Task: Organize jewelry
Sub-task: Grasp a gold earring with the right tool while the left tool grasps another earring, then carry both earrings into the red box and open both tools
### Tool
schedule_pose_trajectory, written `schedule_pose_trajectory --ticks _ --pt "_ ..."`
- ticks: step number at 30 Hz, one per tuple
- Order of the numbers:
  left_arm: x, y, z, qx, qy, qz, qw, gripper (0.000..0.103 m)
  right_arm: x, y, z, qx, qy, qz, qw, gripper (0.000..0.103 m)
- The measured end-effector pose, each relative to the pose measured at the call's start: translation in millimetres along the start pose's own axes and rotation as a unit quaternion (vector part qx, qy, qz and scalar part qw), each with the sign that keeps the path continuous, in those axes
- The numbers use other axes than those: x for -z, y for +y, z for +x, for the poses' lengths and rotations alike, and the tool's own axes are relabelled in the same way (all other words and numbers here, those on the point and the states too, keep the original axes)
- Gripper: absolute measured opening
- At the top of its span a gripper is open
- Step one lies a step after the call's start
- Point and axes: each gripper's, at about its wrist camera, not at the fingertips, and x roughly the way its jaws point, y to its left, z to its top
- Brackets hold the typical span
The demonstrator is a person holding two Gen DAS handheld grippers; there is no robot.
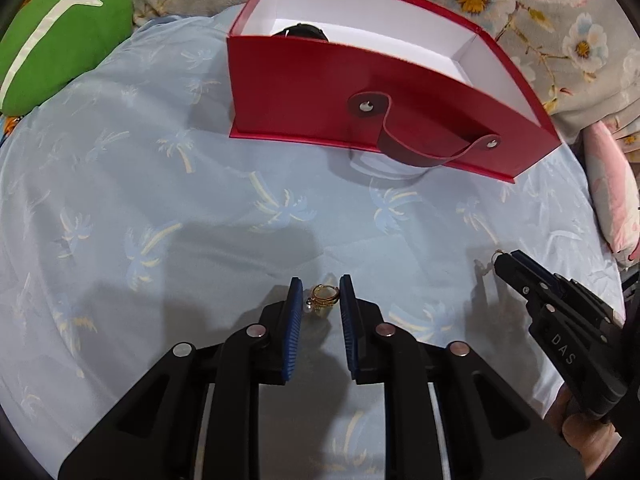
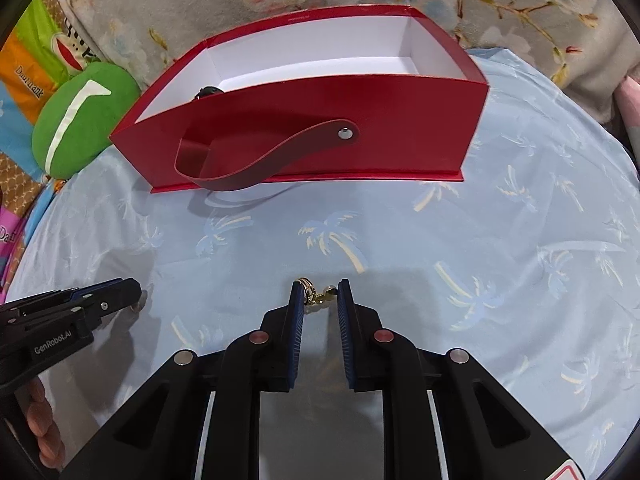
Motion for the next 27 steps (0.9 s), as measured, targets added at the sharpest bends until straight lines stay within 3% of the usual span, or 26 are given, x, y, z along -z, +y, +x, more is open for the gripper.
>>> schedule_pose_trajectory --ticks 15,22,27 --pt "-5.3 -1.6 -110.7 0.028 -0.074 0.023 0.9966 0.018 14.6 4.4 -86.6 -0.022 -0.057 0.002 0.998 0.016" --pt "-28.3 -18.0 -152.9 0.017 -0.124 0.048 0.9910 0.018 -9.4 12.8 -130.1 -0.026 -0.109 -0.012 0.994 0.016" --pt "-55.6 -30.5 -168.0 -0.003 -0.160 0.068 0.9848 0.018 -45.2 16.7 -151.9 -0.026 -0.150 -0.026 0.988 0.016"
